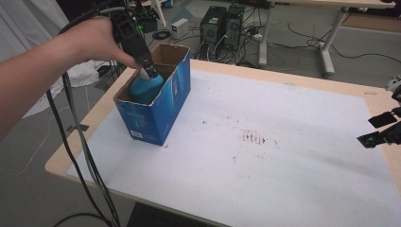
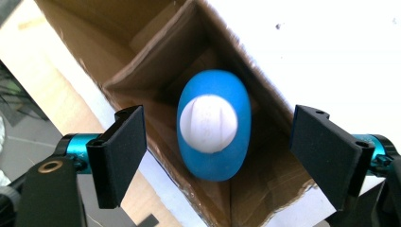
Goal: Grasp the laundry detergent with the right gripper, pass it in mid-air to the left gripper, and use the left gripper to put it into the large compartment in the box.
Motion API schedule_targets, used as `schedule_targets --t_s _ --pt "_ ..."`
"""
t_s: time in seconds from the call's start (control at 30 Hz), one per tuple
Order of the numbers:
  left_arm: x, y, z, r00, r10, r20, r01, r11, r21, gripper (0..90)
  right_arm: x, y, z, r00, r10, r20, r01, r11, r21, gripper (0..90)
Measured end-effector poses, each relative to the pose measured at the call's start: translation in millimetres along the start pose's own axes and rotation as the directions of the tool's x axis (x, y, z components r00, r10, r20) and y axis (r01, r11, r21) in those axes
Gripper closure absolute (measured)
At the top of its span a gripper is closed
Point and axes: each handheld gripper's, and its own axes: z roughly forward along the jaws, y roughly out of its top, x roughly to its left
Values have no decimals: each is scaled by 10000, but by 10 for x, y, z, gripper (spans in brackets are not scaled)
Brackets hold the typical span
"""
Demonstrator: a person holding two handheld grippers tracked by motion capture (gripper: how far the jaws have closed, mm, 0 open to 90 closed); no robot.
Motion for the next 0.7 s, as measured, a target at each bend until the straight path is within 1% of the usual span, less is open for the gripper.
schedule_targets --t_s 0.1,0.17,0.2,0.27,0.4,0.43,0.5,0.53,0.57,0.6,0.67,0.7 --pt "-59 84 -54 9996 292 57 -291 9994 -166 198 15 -6 -14 10000 50 27 -50 10000 -5 133" --pt "-113 161 -81 9981 608 94 -607 9980 -202 197 22 -8 -21 10000 -12 45 12 10000 -39 132" --pt "-125 190 -94 9966 820 88 -819 9966 -109 197 29 -11 -25 10000 -38 56 39 10000 -75 133" --pt "-188 273 -102 9941 1065 193 -1061 9941 -205 197 47 -16 -37 10000 -28 65 28 10000 -71 132" --pt "-303 432 -86 9852 1682 323 -1677 9857 -177 197 85 -19 -54 9998 -113 146 114 9999 -120 132" --pt "-326 460 -79 9838 1755 371 -1749 9844 -198 197 98 -19 -60 9997 -155 175 157 9998 -122 132" --pt "-397 545 -67 9780 2026 501 -2015 9791 -257 197 122 -18 -71 9995 -241 207 245 9996 -163 133" --pt "-422 574 -64 9755 2134 528 -2122 9768 -281 197 135 -16 -79 9995 -209 223 212 9996 -161 133" --pt "-463 624 -60 9710 2322 562 -2307 9725 -308 197 144 -14 -85 9995 -208 247 213 9996 -172 133" --pt "-479 644 -57 9685 2419 585 -2402 9701 -338 197 158 -7 -92 9994 -242 255 247 9995 -194 133" --pt "-553 731 -34 9601 2706 699 -2688 9626 -349 197 180 7 -99 9992 -303 271 310 9993 -232 133" --pt "-589 769 -22 9547 2885 734 -2866 9574 -358 197 199 16 -101 9991 -300 298 307 9993 -229 133"
